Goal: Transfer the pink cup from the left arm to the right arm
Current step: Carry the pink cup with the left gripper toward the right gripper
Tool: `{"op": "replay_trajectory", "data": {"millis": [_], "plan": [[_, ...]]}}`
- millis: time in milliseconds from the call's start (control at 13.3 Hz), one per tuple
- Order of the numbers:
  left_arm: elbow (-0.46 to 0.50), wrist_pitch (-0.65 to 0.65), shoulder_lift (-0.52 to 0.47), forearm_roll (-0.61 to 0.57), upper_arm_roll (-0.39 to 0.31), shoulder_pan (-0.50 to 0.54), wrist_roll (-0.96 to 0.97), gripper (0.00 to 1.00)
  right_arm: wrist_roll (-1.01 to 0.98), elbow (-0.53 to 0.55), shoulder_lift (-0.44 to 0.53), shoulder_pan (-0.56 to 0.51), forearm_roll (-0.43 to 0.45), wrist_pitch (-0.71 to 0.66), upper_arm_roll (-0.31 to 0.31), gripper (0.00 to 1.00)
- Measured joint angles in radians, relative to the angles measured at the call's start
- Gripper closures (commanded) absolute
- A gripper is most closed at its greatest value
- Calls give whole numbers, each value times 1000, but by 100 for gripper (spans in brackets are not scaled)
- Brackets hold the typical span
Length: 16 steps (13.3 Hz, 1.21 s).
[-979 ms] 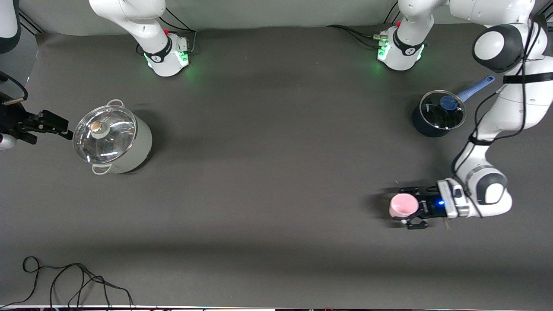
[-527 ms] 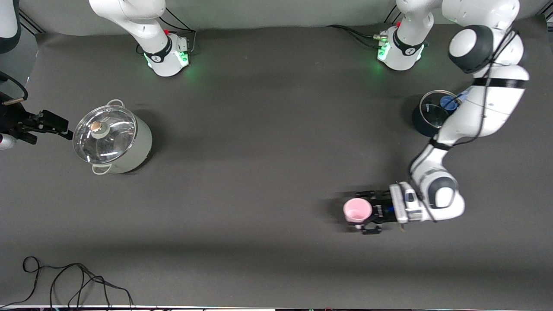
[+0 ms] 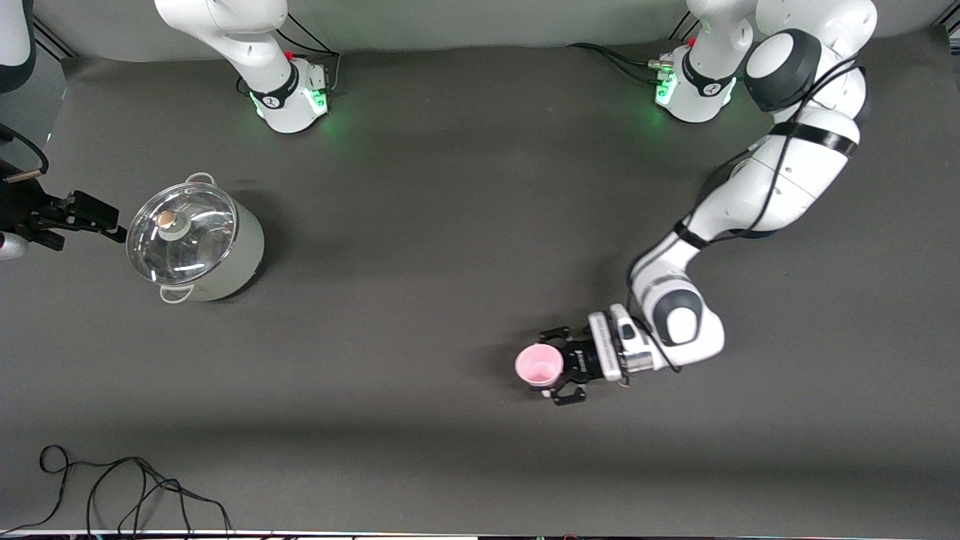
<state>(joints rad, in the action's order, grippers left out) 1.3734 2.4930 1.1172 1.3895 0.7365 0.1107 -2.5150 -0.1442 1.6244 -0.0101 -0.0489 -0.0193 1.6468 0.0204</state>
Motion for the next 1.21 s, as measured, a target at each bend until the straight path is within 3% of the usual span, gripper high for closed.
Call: {"op": "replay_trajectory", "data": {"millis": [301, 527, 829, 1055, 1205], "plan": [[-1, 276, -3, 20, 203, -16, 20, 100, 40, -1, 1, 0, 0, 0, 0, 0], [-21, 516, -10, 20, 331, -69, 73, 100, 255, -2, 5, 8, 0, -4, -6, 0], [-200, 768, -47, 18, 350, -316, 236, 100, 618, -7, 18, 16, 0, -58, -11, 0], [-337, 883, -58, 19, 295, -514, 320, 100, 787, -7, 27, 16, -1, -61, -6, 0], [-370, 915, -58, 18, 263, -578, 350, 100, 809, -11, 27, 16, -1, -61, -5, 0]]}}
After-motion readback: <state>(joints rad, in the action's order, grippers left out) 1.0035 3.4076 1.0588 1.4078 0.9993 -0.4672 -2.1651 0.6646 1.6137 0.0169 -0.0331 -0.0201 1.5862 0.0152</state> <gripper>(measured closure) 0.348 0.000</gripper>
